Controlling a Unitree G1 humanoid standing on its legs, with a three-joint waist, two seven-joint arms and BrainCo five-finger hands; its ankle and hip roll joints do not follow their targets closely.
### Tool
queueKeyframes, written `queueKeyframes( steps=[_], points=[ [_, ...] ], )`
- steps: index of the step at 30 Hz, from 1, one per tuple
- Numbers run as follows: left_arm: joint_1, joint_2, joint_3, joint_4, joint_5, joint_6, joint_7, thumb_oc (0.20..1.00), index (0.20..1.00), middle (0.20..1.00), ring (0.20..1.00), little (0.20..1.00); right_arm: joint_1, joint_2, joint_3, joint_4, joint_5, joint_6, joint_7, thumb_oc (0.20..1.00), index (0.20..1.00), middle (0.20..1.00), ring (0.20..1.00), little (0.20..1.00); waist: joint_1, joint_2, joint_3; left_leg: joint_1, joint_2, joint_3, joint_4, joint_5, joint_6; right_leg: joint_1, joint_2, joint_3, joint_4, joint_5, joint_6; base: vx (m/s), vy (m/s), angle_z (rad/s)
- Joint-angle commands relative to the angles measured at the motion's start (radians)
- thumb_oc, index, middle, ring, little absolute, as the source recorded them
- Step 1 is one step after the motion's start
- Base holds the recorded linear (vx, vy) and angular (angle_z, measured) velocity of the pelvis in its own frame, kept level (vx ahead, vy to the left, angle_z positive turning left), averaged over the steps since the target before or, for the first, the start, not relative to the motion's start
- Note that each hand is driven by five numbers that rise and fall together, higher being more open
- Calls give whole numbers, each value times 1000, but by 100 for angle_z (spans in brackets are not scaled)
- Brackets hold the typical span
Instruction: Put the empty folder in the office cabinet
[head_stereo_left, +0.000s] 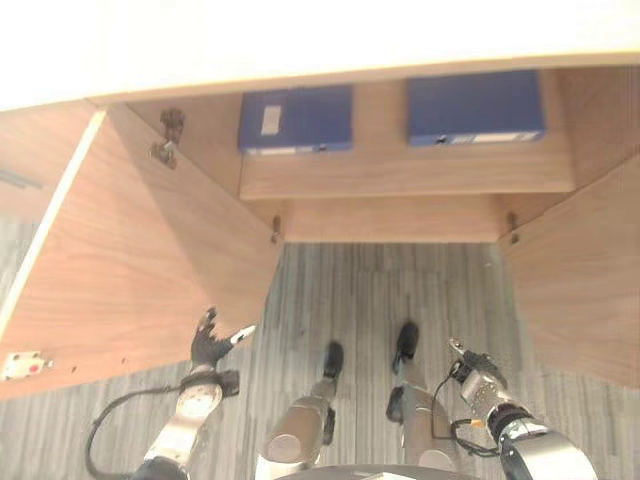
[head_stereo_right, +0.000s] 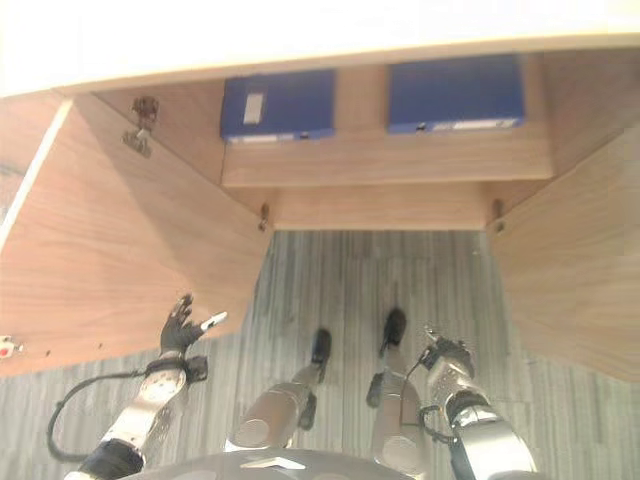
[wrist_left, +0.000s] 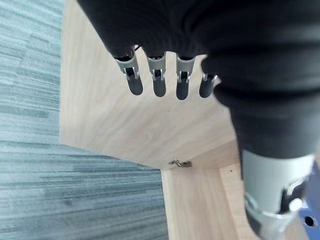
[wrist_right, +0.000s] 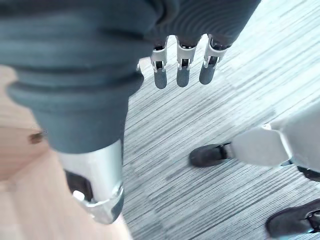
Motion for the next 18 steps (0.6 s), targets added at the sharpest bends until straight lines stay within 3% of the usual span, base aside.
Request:
queueKeyframes(
  steps=[1, 2, 5, 9, 12, 13, 14, 16, 17, 18],
  points=[
    [33, 20, -8, 15, 96, 7, 13, 1000, 1000, 1000, 1000, 1000, -49, 7, 19, -20, -86, 9, 28, 1000, 1000, 1000, 1000, 1000, 11, -12, -12, 33, 28, 18, -27, -109, -14, 51, -112, -48, 33, -67, 133, -3, 33, -22],
    [33, 18, -8, 18, 96, 5, 13, 1000, 1000, 1000, 1000, 1000, -47, 7, 20, -22, -86, 10, 27, 1000, 1000, 1000, 1000, 1000, 10, -11, -11, 36, 28, 17, -27, -109, -14, 55, -112, -48, 31, -67, 133, 12, 56, -17],
    [-24, -30, 11, 261, 160, 28, 16, 1000, 1000, 1000, 1000, 1000, -15, 0, 61, -69, -196, 21, 69, 1000, 1000, 1000, 1000, 1000, -14, -35, -54, 92, 19, 31, -27, -120, -4, 109, -110, -38, 23, -64, 138, 6, 46, -5],
    [-59, -47, 7, 421, 260, 24, -4, 1000, 1000, 1000, 1000, 1000, -24, -104, 184, -226, -412, 25, 162, 1000, 1000, 1000, 1000, 1000, -14, -55, -84, 147, 17, 48, -27, -136, 2, 155, -106, -24, 27, -76, 139, -16, 18, -28],
    [-52, -30, 5, 424, 337, 23, -34, 1000, 1000, 1000, 1000, 1000, -33, -285, 222, -413, -432, 6, 251, 1000, 1000, 1000, 1000, 1000, -30, -77, -110, 186, 17, 78, -27, -144, 4, 172, -97, 5, 27, -74, 146, -20, 32, -11],
    [-52, -30, 5, 424, 337, 23, -34, 1000, 1000, 1000, 1000, 1000, -33, -285, 222, -413, -432, 6, 251, 1000, 1000, 1000, 1000, 1000, -30, -77, -110, 186, 17, 78, -27, -144, 4, 172, -97, 5, 27, -74, 146, -4, 59, -23],
    [-64, -33, 10, 456, 367, 23, -49, 1000, 1000, 1000, 1000, 1000, -17, -418, 214, -539, -419, -17, 291, 1000, 1000, 1000, 1000, 1000, -50, -91, -130, 206, 14, 109, -27, -152, 6, 174, -92, 28, 23, -68, 152, -3, 62, -25],
    [-83, -35, 17, 487, 388, 22, -56, 1000, 1000, 1000, 1000, 1000, -2, -547, 167, -669, -402, -42, 313, 1000, 1000, 1000, 1000, 1000, -76, -98, -146, 225, 13, 136, -27, -161, 10, 175, -91, 46, 24, -60, 161, 0, 62, -42],
    [-83, -35, 16, 488, 388, 22, -56, 1000, 1000, 1000, 1000, 1000, -1, -547, 165, -670, -402, -41, 313, 1000, 1000, 1000, 1000, 1000, -76, -100, -148, 221, 11, 136, -27, -159, 11, 171, -93, 47, 24, -59, 161, -7, 57, -54],
    [-93, -40, 21, 499, 401, 16, -64, 1000, 1000, 1000, 1000, 1000, 17, -661, 97, -764, -414, -71, 312, 1000, 1000, 1000, 1000, 1000, -103, -106, -163, 236, 6, 158, -27, -166, 17, 167, -96, 68, 28, -44, 172, -9, 60, -84]
  ],
)
